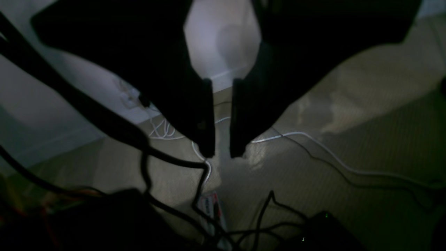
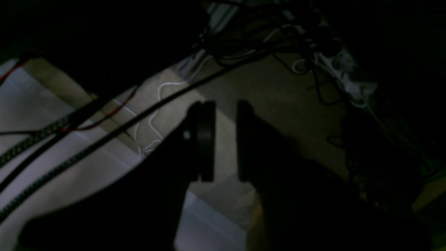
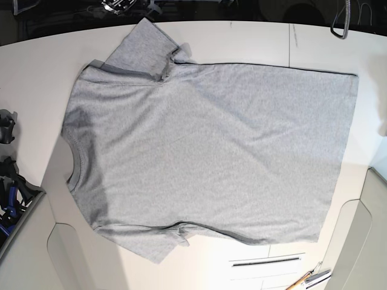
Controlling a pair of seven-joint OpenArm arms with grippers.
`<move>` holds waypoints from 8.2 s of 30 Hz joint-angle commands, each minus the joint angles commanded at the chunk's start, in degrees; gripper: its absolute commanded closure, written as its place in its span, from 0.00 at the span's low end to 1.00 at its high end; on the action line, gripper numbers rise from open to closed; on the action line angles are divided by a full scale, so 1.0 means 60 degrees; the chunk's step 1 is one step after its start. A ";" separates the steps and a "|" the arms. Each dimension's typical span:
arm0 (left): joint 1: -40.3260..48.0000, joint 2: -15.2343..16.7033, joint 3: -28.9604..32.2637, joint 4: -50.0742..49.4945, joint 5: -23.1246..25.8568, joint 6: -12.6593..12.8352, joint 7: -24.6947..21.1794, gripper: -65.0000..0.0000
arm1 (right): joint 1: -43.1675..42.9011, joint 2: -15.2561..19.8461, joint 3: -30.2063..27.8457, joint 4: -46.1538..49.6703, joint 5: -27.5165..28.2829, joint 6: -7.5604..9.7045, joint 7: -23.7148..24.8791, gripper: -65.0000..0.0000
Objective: Fold the T-shirt properly
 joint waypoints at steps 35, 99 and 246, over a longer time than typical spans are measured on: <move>0.1319 -0.0776 -0.0004 0.2109 0.0193 0.0426 0.0000 0.81 | -0.2087 0.1217 0.0000 0.3311 0.0011 0.0219 0.0000 0.85; 0.9049 -0.1045 -0.6043 1.5325 -0.1599 -0.1366 0.2608 0.63 | -0.8149 0.2962 0.6251 1.5110 0.9391 0.2444 -0.4579 0.85; -0.1279 -0.4408 -1.0036 0.9384 -0.4925 -0.4629 0.3825 1.00 | -0.0342 0.0761 0.8426 1.3508 0.9118 0.2477 -0.6000 1.00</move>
